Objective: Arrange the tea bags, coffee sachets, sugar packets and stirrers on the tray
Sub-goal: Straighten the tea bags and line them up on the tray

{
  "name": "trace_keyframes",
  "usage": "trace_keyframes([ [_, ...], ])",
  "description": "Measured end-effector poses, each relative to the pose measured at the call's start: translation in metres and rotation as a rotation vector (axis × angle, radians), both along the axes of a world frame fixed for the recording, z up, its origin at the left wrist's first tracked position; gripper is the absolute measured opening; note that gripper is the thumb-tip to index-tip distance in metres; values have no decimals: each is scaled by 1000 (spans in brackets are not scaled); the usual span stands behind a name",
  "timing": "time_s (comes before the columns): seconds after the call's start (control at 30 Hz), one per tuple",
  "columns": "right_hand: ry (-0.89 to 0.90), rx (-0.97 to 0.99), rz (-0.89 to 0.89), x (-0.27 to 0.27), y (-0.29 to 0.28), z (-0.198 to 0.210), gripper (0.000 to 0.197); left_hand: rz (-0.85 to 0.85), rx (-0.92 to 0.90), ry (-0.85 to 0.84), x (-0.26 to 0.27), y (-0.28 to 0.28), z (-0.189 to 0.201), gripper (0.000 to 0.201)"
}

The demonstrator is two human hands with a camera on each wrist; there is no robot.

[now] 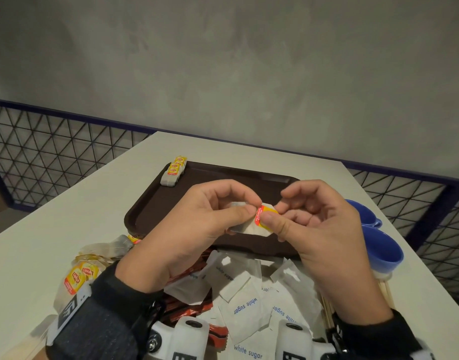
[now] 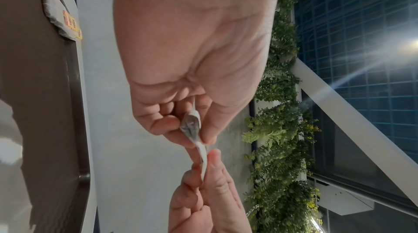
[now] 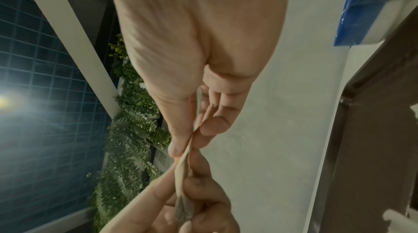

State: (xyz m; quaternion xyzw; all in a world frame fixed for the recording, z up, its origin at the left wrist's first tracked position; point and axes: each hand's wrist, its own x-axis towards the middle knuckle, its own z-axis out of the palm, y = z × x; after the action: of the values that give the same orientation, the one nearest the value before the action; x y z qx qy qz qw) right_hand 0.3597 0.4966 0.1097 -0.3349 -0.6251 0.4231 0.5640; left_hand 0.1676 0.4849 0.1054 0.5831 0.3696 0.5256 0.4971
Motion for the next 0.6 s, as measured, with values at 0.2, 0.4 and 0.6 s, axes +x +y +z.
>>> trace_keyframes([
  [0.2, 39, 3, -5, -2, 0, -2, 33, 19, 8, -23, 0, 1, -1, 10],
  [0.4, 89, -27, -40, -6, -2, -1, 31, 8, 10, -59, 2, 1, -1, 13],
  [0.6, 72, -135, 14, -14, -5, -2, 36, 100, 86, -35, 2, 4, -3, 13],
])
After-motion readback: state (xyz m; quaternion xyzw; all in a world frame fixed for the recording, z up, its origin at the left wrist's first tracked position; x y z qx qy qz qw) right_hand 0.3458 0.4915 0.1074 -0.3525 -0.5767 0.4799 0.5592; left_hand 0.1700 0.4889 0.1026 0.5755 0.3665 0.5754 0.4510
